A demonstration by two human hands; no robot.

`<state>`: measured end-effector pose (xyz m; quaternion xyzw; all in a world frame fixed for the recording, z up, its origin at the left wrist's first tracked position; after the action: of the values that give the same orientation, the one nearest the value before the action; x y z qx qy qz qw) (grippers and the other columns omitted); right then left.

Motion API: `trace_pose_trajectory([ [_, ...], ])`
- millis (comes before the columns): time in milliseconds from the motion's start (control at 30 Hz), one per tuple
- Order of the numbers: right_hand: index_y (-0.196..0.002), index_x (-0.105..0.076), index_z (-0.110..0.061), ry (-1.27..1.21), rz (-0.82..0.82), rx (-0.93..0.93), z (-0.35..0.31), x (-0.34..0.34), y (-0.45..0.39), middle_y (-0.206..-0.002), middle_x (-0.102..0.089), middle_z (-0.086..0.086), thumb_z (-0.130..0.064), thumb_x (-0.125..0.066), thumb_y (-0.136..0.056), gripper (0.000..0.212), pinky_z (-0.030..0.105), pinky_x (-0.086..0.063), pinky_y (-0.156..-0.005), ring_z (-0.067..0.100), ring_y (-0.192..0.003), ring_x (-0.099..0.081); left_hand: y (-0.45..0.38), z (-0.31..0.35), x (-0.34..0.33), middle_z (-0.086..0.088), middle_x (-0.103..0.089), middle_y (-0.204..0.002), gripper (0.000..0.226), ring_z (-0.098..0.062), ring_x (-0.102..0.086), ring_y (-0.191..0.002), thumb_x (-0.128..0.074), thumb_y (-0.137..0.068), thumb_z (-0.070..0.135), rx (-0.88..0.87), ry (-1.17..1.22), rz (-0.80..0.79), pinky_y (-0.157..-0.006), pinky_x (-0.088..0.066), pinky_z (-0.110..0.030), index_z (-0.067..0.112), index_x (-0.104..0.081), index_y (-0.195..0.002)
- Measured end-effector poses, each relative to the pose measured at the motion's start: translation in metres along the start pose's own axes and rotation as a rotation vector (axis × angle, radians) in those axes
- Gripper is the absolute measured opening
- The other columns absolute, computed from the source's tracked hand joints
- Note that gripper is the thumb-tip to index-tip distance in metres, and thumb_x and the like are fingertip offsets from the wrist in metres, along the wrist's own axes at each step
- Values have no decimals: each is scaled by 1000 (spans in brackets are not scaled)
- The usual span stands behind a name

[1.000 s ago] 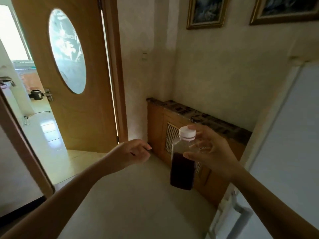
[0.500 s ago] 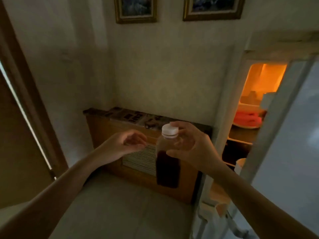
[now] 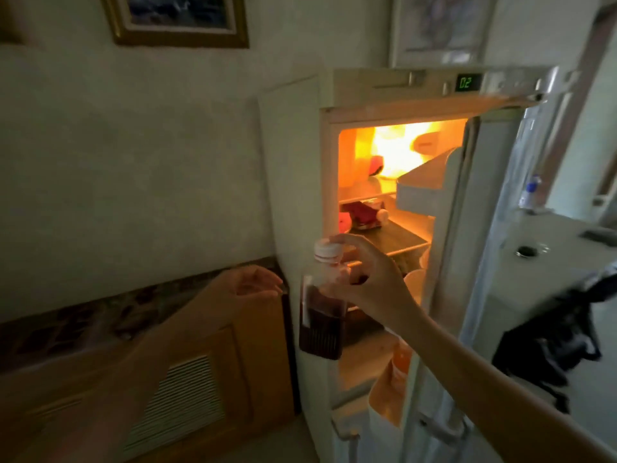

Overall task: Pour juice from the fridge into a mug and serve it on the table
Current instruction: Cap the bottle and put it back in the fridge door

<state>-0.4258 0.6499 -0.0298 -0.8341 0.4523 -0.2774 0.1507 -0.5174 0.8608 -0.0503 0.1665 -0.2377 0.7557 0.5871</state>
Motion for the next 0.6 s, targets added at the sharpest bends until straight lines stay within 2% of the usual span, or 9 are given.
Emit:
trace_pose_trajectory([
  [67, -117, -56, -33, 30, 111, -35, 9, 10, -3, -106, -66, -11, -21, -84, -64, 61, 29, -57, -69, 8, -85, -66, -23, -12, -14, 2, -74, -86, 20, -2, -70, -81, -66, -83, -2, -16, 37, -71, -72, -52, -13, 4, -66, -102],
  [133, -117, -57, -31, 54, 192, -69, 17, 20, -5, -101, -67, -13, -15, -85, -63, 63, 20, -54, -65, 2, -81, -67, -46, -17, -29, 5, -76, -82, 18, -3, -70, -83, -66, -83, -3, -40, 90, -160, -75, -53, -16, 6, -67, -98],
  [167, -118, -57, -29, 62, 212, -84, 21, 24, -6, -99, -67, -12, -12, -84, -62, 64, 15, -51, -63, -1, -79, -66, -57, -17, -35, 6, -76, -84, 17, -5, -70, -86, -69, -82, 2, -55, 112, -201, -78, -53, -18, 11, -67, -96],
  [233, -119, -58, -28, 119, 231, -103, 27, 28, -8, -97, -66, -15, -10, -84, -62, 66, 8, -47, -61, -4, -80, -64, -80, -13, -47, 1, -76, -92, 24, -13, -70, -93, -80, -73, 27, -100, 147, -242, -84, -54, -27, 21, -70, -94],
  [300, -120, -58, -29, 180, 270, -114, 28, 30, -8, -90, -64, -19, -13, -84, -61, 67, 6, -45, -59, -2, -78, -62, -96, -7, -59, -4, -73, -102, 46, -18, -68, -97, -80, -59, 45, -127, 176, -284, -87, -54, -33, 26, -67, -99],
  [367, -120, -57, -31, 208, 308, -124, 30, 35, -7, -88, -62, -18, -14, -84, -61, 67, 6, -44, -55, 0, -77, -61, -110, -2, -76, 4, -68, -111, 61, -12, -66, -103, -82, -56, 46, -157, 189, -364, -85, -55, -30, 32, -59, -110],
  [467, -116, -54, -37, 246, 336, -152, 30, 43, -3, -94, -58, -24, -17, -83, -64, 63, 5, -44, -58, -11, -81, -58, -128, 10, -96, 21, -56, -124, 77, -1, -57, -115, -86, -53, 44, -267, 143, -477, -87, -52, -21, 55, -45, -117],
  [500, -116, -52, -39, 267, 351, -157, 30, 47, -2, -93, -58, -26, -18, -83, -64, 63, 4, -44, -58, -14, -80, -58, -135, 15, -102, 22, -55, -126, 80, -1, -55, -118, -86, -52, 47, -300, 128, -510, -92, -52, -25, 59, -44, -118],
  [600, -115, -51, -47, 298, 432, -200, 34, 58, 0, -97, -59, -25, -23, -83, -65, 64, 8, -45, -58, -9, -80, -59, -160, 29, -122, 13, -64, -122, 74, -12, -60, -117, -87, -55, 42, -407, 154, -642, -97, -52, -42, 49, -53, -120],
])
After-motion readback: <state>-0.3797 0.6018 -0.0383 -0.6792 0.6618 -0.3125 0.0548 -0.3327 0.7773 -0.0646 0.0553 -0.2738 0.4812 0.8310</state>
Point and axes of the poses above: each hand's wrist, its own y-axis away from the middle knuckle, its own x-axis out of the back of the hand, z = x × y, the point moved 4 cm from there along -y, towards the middle knuckle
